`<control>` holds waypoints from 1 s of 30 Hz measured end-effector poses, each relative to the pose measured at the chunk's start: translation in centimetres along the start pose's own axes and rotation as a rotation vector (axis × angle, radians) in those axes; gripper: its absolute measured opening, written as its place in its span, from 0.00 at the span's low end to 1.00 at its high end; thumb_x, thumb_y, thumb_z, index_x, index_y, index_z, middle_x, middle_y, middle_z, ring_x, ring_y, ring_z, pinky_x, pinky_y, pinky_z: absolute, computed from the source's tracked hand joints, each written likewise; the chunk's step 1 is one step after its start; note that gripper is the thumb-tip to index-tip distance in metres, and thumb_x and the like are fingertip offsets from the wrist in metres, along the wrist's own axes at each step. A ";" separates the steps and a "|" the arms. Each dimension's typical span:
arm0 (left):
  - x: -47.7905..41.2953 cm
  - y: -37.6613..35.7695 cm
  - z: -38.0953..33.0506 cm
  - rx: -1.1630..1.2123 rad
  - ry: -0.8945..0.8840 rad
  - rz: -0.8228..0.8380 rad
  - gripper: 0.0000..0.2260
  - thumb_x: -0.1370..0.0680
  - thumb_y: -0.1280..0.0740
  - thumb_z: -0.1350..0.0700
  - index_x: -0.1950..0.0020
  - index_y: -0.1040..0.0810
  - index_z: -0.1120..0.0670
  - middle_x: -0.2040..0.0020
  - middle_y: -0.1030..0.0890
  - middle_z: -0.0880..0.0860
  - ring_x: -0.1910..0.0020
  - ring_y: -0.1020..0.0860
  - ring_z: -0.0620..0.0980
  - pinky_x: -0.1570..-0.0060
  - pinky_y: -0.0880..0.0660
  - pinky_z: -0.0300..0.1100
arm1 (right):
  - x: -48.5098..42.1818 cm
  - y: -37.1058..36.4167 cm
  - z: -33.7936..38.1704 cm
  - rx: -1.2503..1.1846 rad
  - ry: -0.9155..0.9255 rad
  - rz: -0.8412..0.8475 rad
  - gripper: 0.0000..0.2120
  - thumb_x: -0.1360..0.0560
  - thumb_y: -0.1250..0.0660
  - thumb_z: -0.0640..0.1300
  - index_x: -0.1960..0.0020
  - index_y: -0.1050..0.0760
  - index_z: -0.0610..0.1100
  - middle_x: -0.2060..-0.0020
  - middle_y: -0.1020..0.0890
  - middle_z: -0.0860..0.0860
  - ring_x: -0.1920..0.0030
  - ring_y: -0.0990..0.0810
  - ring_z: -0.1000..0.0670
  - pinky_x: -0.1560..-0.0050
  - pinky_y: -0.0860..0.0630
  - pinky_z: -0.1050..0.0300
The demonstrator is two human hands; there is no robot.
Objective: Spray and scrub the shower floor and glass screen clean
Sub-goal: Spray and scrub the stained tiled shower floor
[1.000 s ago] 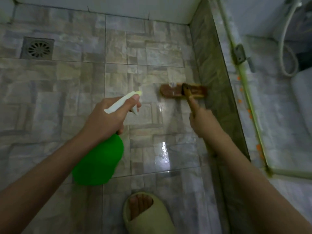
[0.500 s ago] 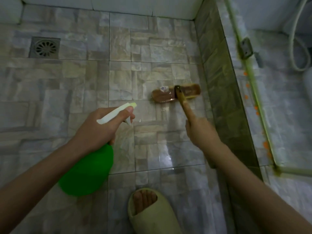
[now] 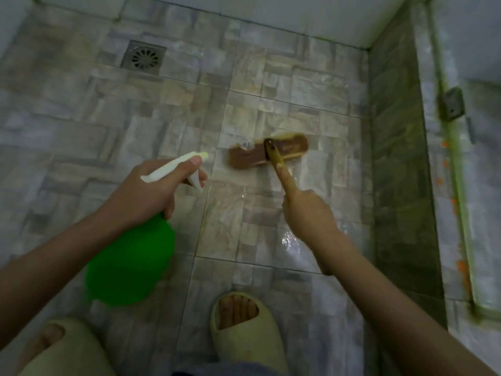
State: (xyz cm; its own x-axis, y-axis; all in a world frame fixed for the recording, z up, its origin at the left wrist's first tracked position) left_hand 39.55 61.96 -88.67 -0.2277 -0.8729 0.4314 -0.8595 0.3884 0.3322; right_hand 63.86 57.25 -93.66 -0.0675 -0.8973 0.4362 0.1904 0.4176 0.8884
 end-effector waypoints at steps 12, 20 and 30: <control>4.1 7.3 3.5 0.048 0.048 -0.150 0.37 0.35 0.39 0.19 0.46 0.15 0.46 0.50 0.14 0.59 0.77 0.26 0.53 0.73 0.29 0.34 | -2.8 -1.2 10.2 0.009 0.222 0.088 0.40 0.21 0.47 0.36 0.24 0.68 0.63 0.70 0.30 0.48 0.73 0.31 0.49 0.74 0.39 0.57; 9.4 9.6 5.6 0.035 0.168 -0.234 0.26 0.23 0.37 0.31 0.55 0.15 0.53 0.48 0.14 0.45 0.76 0.26 0.54 0.74 0.29 0.37 | 8.8 -4.0 9.0 0.129 0.260 0.386 0.44 0.20 0.49 0.40 0.39 0.84 0.71 0.66 0.28 0.55 0.74 0.35 0.57 0.64 0.30 0.58; 12.5 11.8 6.9 0.100 0.168 -0.280 0.29 0.29 0.38 0.26 0.56 0.15 0.50 0.51 0.13 0.52 0.77 0.26 0.54 0.72 0.26 0.45 | 6.2 -3.9 14.4 0.096 0.283 0.181 0.42 0.21 0.46 0.36 0.25 0.71 0.61 0.70 0.31 0.53 0.74 0.33 0.56 0.74 0.36 0.62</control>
State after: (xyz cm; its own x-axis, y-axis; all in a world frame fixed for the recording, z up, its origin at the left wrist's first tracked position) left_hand 23.44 53.65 -85.12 0.0945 -0.8775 0.4702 -0.9205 0.1028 0.3770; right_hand 48.62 52.09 -92.41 0.2360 -0.8057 0.5433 0.0801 0.5733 0.8154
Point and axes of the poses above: each hand's wrist, its own x-axis away from the middle knuckle, its own y-axis out of the back of the hand, z = x × y, the point moved 9 cm from there along -x, towards the middle knuckle
